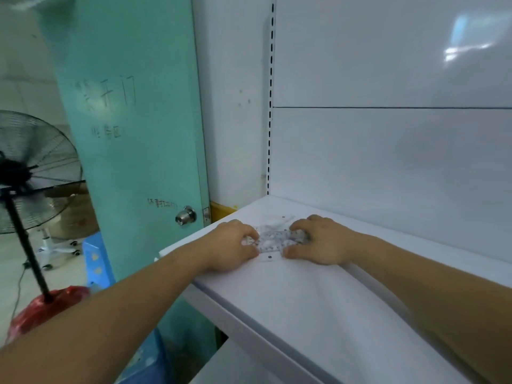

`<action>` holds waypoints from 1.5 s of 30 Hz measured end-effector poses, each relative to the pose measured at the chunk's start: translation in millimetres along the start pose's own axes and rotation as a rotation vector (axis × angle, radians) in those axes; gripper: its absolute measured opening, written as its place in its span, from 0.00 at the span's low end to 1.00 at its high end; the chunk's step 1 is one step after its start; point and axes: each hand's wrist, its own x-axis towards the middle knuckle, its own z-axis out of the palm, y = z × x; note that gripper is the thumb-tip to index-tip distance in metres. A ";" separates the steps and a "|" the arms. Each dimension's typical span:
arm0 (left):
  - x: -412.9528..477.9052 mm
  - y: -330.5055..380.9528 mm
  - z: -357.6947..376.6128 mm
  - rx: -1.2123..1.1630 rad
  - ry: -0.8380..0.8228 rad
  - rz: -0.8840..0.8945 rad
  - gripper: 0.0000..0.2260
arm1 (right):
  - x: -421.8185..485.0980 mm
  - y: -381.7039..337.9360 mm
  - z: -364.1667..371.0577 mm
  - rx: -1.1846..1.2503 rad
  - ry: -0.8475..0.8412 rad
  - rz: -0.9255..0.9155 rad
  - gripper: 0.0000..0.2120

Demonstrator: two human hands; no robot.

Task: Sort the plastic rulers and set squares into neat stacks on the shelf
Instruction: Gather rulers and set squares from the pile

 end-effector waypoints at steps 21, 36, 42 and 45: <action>8.3 -4.3 9.1 -0.134 0.049 0.395 0.15 | -84.9 -24.4 22.1 0.156 0.395 0.524 0.19; 13.7 -10.5 12.3 -0.271 0.056 0.306 0.08 | -86.2 -23.6 26.7 0.088 0.477 0.520 0.19; 14.1 -14.4 14.3 -0.469 0.133 0.259 0.13 | -88.5 -20.7 26.9 0.144 0.516 0.517 0.20; 14.6 -14.7 14.6 -0.492 0.179 0.239 0.17 | -89.5 -18.2 25.1 0.168 0.540 0.532 0.22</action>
